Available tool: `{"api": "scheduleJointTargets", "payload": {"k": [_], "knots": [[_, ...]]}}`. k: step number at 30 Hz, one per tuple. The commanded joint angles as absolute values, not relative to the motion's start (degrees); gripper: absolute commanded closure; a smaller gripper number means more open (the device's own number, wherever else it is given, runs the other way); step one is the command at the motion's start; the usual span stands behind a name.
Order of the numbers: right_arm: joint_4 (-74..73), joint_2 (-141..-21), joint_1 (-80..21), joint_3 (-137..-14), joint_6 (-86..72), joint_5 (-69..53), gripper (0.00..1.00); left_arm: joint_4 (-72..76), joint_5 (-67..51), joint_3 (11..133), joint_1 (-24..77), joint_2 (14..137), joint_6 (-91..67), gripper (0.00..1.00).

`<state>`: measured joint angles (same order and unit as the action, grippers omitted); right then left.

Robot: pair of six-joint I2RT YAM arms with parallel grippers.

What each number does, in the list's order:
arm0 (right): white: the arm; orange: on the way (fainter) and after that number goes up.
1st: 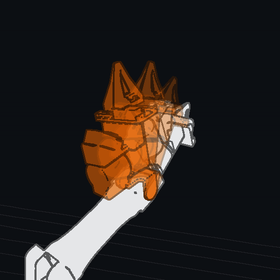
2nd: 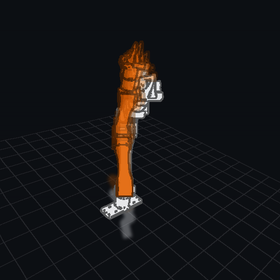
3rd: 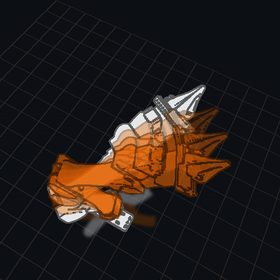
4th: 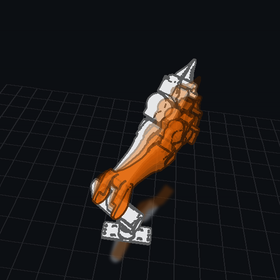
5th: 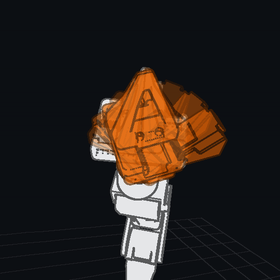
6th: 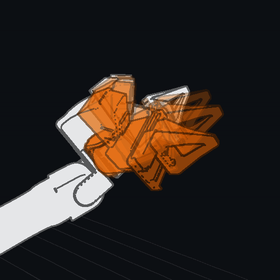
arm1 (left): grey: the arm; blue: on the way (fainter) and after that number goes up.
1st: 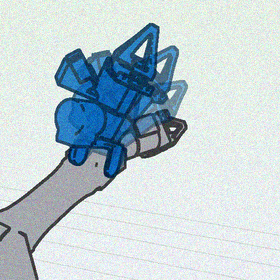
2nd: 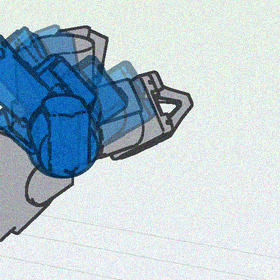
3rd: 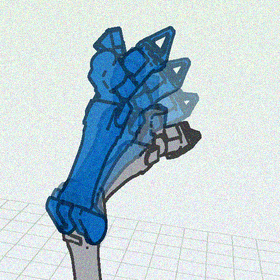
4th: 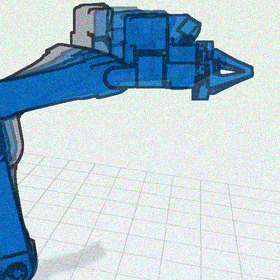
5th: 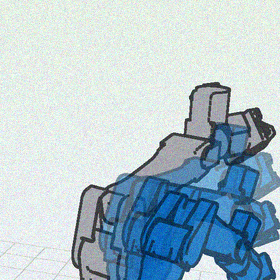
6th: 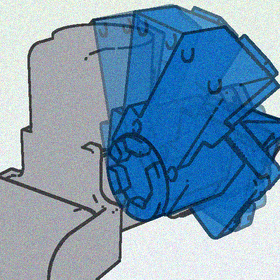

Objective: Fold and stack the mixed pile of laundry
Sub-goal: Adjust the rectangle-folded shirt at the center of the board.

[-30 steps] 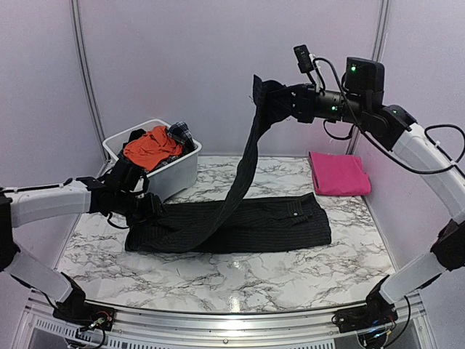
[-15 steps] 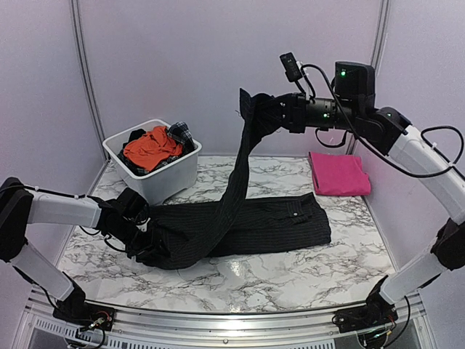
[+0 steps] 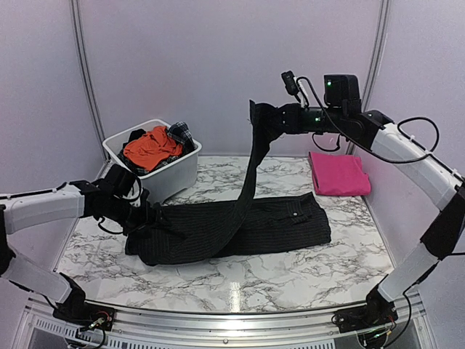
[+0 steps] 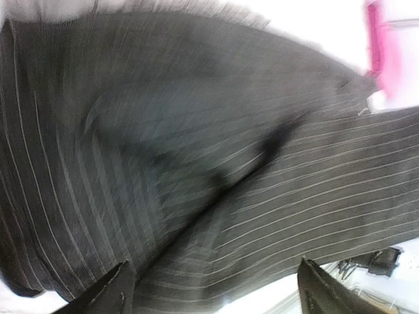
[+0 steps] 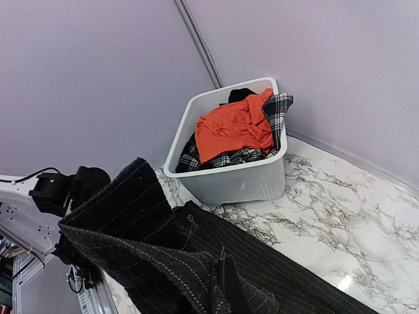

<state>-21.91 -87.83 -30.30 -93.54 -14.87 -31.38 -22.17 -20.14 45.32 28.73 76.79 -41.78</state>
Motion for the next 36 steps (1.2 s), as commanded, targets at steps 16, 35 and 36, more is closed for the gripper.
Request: {"api": "scheduleJointTargets", "payload": {"k": [16, 35, 36], "knots": [[-11.9, -100.5, -25.6, -102.9, -25.8, -37.2, 1.00, -23.2, -5.6, 45.3, 40.9, 66.3, -22.4, 0.10], [-15.5, -96.6, -25.5, -100.3, -27.3, -35.7, 1.00, -18.7, 22.6, 53.2, 66.7, 84.7, -8.1, 0.04], [-15.5, -96.5, -25.6, -100.2, -27.3, -35.7, 1.00, -18.6, 23.8, 54.3, 66.8, 86.4, -8.2, 0.05]]}}
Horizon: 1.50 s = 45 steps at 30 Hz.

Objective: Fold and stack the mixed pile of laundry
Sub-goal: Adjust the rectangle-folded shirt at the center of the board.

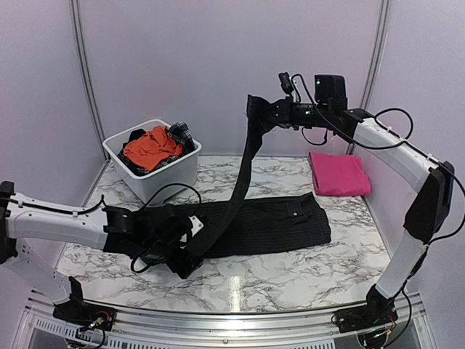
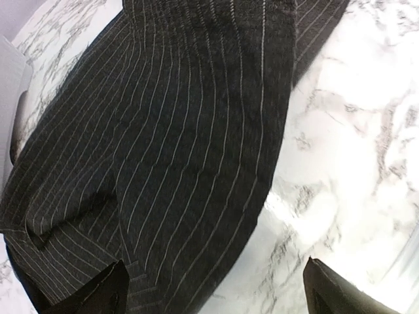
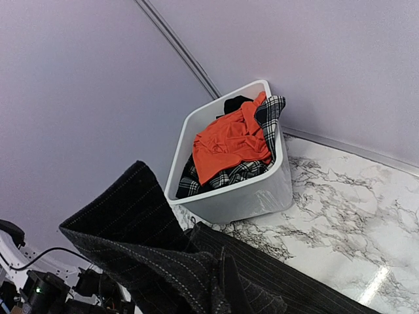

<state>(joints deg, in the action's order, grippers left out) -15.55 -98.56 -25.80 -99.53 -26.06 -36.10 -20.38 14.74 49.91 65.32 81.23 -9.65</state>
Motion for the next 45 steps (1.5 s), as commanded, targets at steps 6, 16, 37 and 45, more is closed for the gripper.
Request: {"api": "scheduleJointTargets", "payload": {"k": [6, 16, 37, 45], "knots": [[-15.7, -95.4, -25.6, -98.6, -27.0, -35.7, 1.00, -18.6, 27.2, 59.3, 66.5, 91.7, -11.2, 0.46], [-18.7, -91.8, -25.6, -92.6, -23.3, -34.8, 1.00, -20.2, 23.6, 53.4, 55.5, 75.8, -19.8, 1.00], [-14.8, -106.4, -25.7, -102.7, -21.1, -42.6, 1.00, -24.6, 14.9, 52.3, 37.5, 82.0, -23.6, 0.84], [-15.3, -96.3, -23.3, -83.6, -16.4, -44.5, 1.00, -19.9, 9.8, 45.3, 37.4, 71.7, -24.5, 0.47]]}}
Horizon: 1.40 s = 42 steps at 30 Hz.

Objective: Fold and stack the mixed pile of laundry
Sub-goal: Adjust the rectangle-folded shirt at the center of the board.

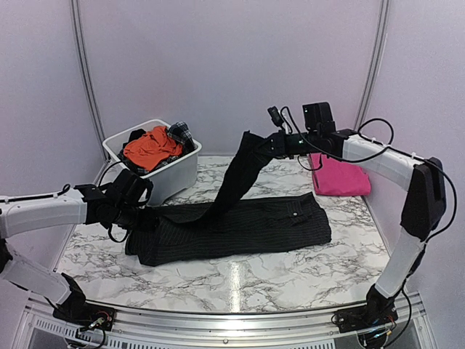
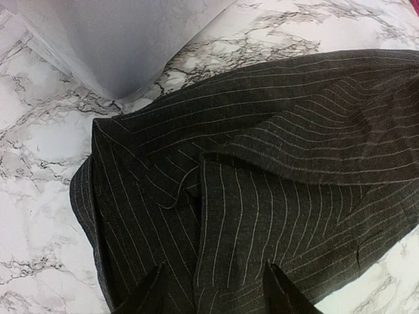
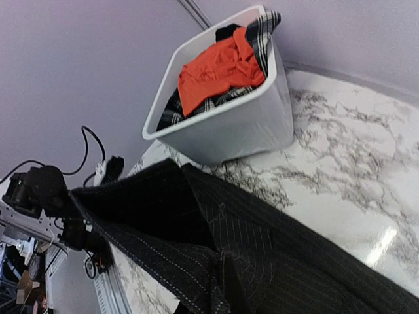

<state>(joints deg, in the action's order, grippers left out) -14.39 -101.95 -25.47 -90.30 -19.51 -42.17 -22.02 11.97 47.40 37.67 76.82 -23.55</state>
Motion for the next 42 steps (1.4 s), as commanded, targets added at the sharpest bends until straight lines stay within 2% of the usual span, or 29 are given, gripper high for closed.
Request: {"api": "scheduleJointTargets", "payload": {"k": [1, 8, 9, 11, 12, 15, 17, 23, 34, 37, 42], "knots": [[-15.2, -94.7, -22.4, -80.9, -16.2, -44.9, 1.00, -19.7, 9.6, 45.0, 37.4, 71.1, -24.5, 0.46], [-15.8, -86.9, -15.4, -65.8, -11.9, -45.1, 1.00, -19.7, 8.9, 45.7, 37.4, 71.7, -23.9, 0.45], [-15.8, -86.5, -14.7, -64.1, -11.2, -45.1, 0.96, -19.7, 8.9, 45.9, 37.4, 71.8, -23.9, 0.45], [-16.6, -86.6, -13.6, -61.8, -10.6, -44.2, 0.83, -19.7, 8.8, 46.3, 37.4, 72.2, -23.6, 0.45], [-17.4, -86.7, -13.2, -60.9, -10.6, -43.2, 0.73, -19.7, 8.8, 46.6, 37.4, 72.3, -23.5, 0.45], [-21.4, -84.8, -11.3, -58.8, -11.9, -39.7, 0.19, -20.0, 8.8, 47.4, 37.5, 72.3, -22.8, 0.44], [-22.9, -82.0, -9.4, -56.4, -14.0, -38.7, 0.10, -20.3, 9.3, 47.5, 37.4, 71.5, -22.9, 0.44], [-23.7, -73.8, -5.7, -48.2, -23.2, -38.9, 0.09, -20.3, 9.8, 46.4, 37.4, 70.0, -24.1, 0.43], [-29.9, -80.5, -5.7, -53.2, -30.0, -36.6, 0.16, -19.8, 7.7, 49.5, 37.5, 73.7, -21.4, 0.41], [-27.4, -81.8, -5.6, -52.7, -33.4, -37.4, 0.17, -19.7, 8.0, 49.5, 37.5, 73.9, -21.3, 0.41], [-27.8, -85.9, -5.6, -54.1, -33.3, -35.2, 0.24, -19.8, 8.7, 49.1, 37.5, 74.0, -21.4, 0.41]]}}
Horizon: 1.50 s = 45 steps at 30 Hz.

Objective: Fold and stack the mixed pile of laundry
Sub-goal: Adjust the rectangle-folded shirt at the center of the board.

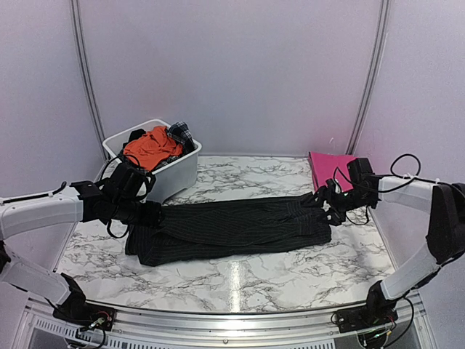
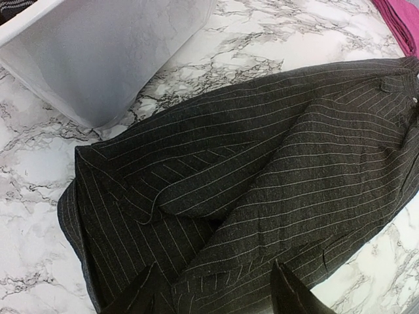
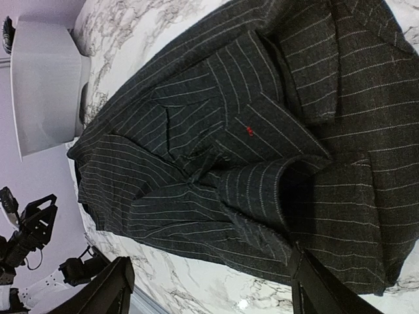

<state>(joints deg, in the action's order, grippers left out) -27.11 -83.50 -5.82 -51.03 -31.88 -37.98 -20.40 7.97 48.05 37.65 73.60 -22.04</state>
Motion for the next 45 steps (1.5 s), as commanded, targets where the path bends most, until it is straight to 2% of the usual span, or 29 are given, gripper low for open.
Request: {"api": "scheduleJointTargets", "payload": {"k": [1, 13, 17, 20, 23, 24, 31, 36, 39, 45], "knots": [[-28.3, -86.1, -5.5, -54.4, -32.3, -34.3, 0.26, -19.7, 8.8, 49.2, 37.4, 74.0, -21.4, 0.41], [-23.0, -96.5, -5.6, -58.1, -28.4, -34.6, 0.35, -19.4, 8.5, 49.5, 37.4, 74.5, -21.4, 0.40], [-24.2, -101.0, -5.7, -60.8, -27.5, -35.1, 0.45, -19.4, 8.7, 50.1, 37.4, 74.6, -21.6, 0.40], [-24.3, -102.9, -5.7, -62.0, -27.0, -36.7, 0.61, -19.5, 8.9, 50.2, 37.4, 74.5, -21.4, 0.40], [-24.0, -102.1, -6.1, -63.5, -26.4, -39.1, 0.93, -19.6, 9.5, 49.9, 37.4, 74.4, -21.6, 0.40], [-23.8, -101.5, -6.7, -64.3, -25.9, -39.9, 1.00, -19.6, 9.6, 49.9, 37.4, 74.3, -21.8, 0.40], [-19.5, -94.7, -11.3, -69.4, -15.8, -46.4, 1.00, -19.6, 10.0, 49.8, 37.0, 75.0, -23.5, 0.39], [-20.4, -90.7, -9.4, -65.3, -9.6, -43.6, 1.00, -19.6, 10.3, 50.1, 36.5, 74.9, -23.5, 0.39], [-23.1, -94.2, -8.0, -62.3, -9.8, -38.4, 1.00, -19.6, 10.7, 49.7, 36.1, 74.6, -23.6, 0.39], [-29.0, -104.5, -6.8, -64.5, -9.5, -28.5, 1.00, -19.5, 10.4, 49.9, 35.8, 75.9, -23.4, 0.38]]}}
